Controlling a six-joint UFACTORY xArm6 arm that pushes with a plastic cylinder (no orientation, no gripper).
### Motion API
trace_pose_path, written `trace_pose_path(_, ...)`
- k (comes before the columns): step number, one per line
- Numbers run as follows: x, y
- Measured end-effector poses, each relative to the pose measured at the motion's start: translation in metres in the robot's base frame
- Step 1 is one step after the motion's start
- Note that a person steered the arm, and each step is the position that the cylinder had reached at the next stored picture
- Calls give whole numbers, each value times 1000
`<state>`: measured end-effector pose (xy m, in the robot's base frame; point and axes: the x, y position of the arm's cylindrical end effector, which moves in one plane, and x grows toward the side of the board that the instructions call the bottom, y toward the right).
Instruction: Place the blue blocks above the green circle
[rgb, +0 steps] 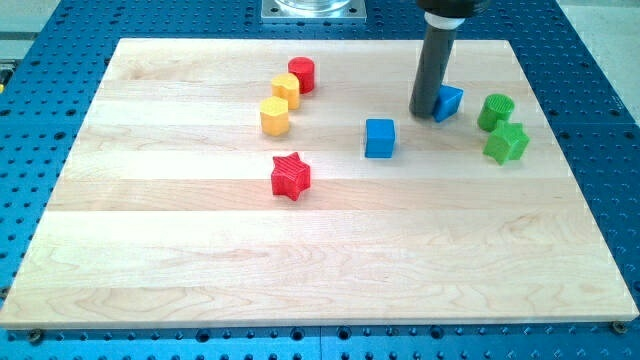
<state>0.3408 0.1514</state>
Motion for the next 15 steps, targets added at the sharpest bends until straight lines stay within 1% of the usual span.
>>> trace_pose_path(1, -5, 27)
trace_pose_path(3, -10, 39)
trace_pose_path(4, -41, 40)
trace_pose_path(6, -34, 40)
trace_pose_path(7, -26, 17)
trace_pose_path(9, -31, 57)
trace_pose_path(10, -31, 57)
trace_pose_path(11, -31, 31)
trace_pose_path(12, -31, -36)
trace_pose_path(14, -29, -85)
trace_pose_path(15, -4, -114)
